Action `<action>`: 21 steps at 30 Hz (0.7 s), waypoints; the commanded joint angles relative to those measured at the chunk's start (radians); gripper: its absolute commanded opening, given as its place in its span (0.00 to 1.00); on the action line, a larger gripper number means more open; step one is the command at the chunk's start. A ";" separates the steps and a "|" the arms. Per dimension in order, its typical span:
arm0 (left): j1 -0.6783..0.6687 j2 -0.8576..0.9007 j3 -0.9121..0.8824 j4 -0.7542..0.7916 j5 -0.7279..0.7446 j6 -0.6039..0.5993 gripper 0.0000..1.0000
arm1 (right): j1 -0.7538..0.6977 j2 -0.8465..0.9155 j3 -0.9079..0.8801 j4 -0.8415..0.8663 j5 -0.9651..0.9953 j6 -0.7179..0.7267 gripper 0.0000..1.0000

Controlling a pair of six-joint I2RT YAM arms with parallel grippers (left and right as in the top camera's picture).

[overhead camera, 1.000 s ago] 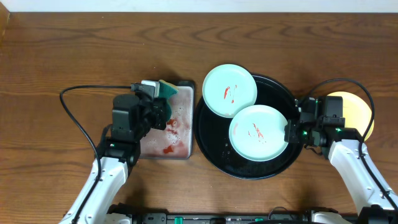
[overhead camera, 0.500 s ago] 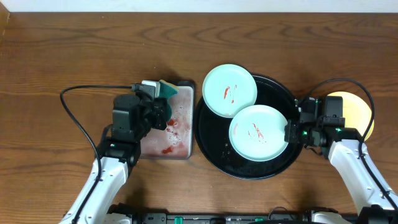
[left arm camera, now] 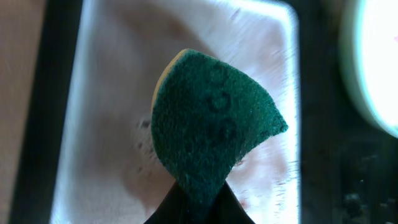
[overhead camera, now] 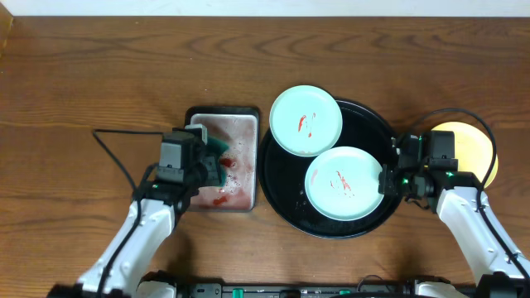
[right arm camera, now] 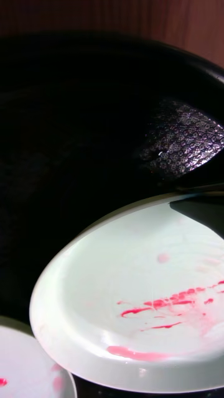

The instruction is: Clean dirty plates on tray and stack at the side

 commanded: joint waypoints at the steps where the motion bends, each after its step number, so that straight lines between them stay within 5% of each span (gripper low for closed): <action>1: -0.003 0.040 0.005 0.001 0.011 -0.072 0.07 | 0.007 0.008 -0.030 0.011 -0.006 -0.013 0.01; 11: -0.028 0.018 0.089 -0.025 0.147 -0.073 0.07 | 0.007 0.008 -0.109 0.055 -0.014 -0.011 0.01; 21: -0.293 0.019 0.099 0.098 0.145 -0.122 0.07 | 0.007 0.008 -0.124 0.081 -0.021 -0.001 0.01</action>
